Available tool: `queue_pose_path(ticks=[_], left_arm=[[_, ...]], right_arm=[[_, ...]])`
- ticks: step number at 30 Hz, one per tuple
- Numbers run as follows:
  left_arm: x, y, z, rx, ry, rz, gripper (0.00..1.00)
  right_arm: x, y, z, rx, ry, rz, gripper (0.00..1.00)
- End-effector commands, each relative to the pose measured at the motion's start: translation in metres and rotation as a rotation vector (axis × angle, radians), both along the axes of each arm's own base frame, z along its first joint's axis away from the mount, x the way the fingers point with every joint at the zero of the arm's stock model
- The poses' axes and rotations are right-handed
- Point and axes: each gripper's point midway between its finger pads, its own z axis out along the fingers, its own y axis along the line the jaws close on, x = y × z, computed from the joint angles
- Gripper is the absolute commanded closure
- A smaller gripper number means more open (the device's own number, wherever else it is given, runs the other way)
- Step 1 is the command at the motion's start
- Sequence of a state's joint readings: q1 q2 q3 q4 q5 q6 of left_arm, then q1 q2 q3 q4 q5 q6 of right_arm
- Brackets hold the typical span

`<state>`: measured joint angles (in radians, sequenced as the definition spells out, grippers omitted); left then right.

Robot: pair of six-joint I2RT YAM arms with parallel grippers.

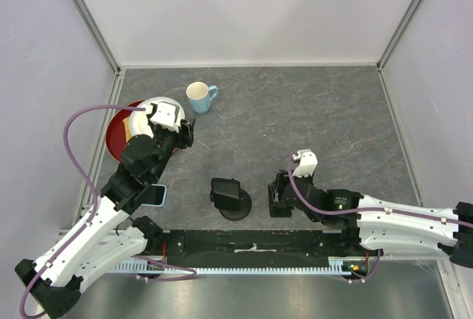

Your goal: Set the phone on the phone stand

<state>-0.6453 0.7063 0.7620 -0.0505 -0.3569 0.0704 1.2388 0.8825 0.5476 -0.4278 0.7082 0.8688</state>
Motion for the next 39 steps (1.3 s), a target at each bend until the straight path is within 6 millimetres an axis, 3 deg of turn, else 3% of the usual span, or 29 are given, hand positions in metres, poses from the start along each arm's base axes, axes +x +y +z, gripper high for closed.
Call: queue_pose_path(ticks=[1,6,10,22,27,28,31,34,39], left_arm=[[-0.001,-0.002,0.021,-0.068,-0.033,-0.009,0.36],[0.000,-0.001,0.020,-0.065,-0.031,0.002,0.36],[0.000,-0.002,0.019,-0.062,-0.028,0.001,0.36],[0.000,-0.003,0.018,-0.062,-0.026,-0.004,0.36],[0.000,-0.003,0.019,-0.063,-0.027,-0.012,0.36],[0.000,-0.004,0.019,-0.063,-0.027,-0.012,0.36],[0.001,-0.005,0.017,-0.060,-0.021,-0.013,0.36],[0.001,-0.005,0.017,-0.060,-0.021,-0.015,0.35],[0.001,-0.005,0.017,-0.057,-0.019,-0.012,0.35]], right_arm=[[0.004,0.024,0.019,0.009,-0.094,0.143,1.00],[0.001,0.042,0.012,0.016,-0.059,0.182,1.00],[0.003,0.038,0.002,-0.002,-0.025,0.121,1.00],[-0.009,0.038,0.008,0.046,-0.049,0.095,0.99],[-0.011,0.033,0.014,0.049,-0.067,0.118,0.78],[-0.011,0.033,0.015,0.048,-0.071,0.121,0.65],[-0.011,0.033,0.018,0.047,-0.078,0.127,0.43],[-0.010,0.036,0.018,0.045,-0.074,0.126,0.27],[-0.010,0.041,0.020,0.050,-0.071,0.132,0.10]])
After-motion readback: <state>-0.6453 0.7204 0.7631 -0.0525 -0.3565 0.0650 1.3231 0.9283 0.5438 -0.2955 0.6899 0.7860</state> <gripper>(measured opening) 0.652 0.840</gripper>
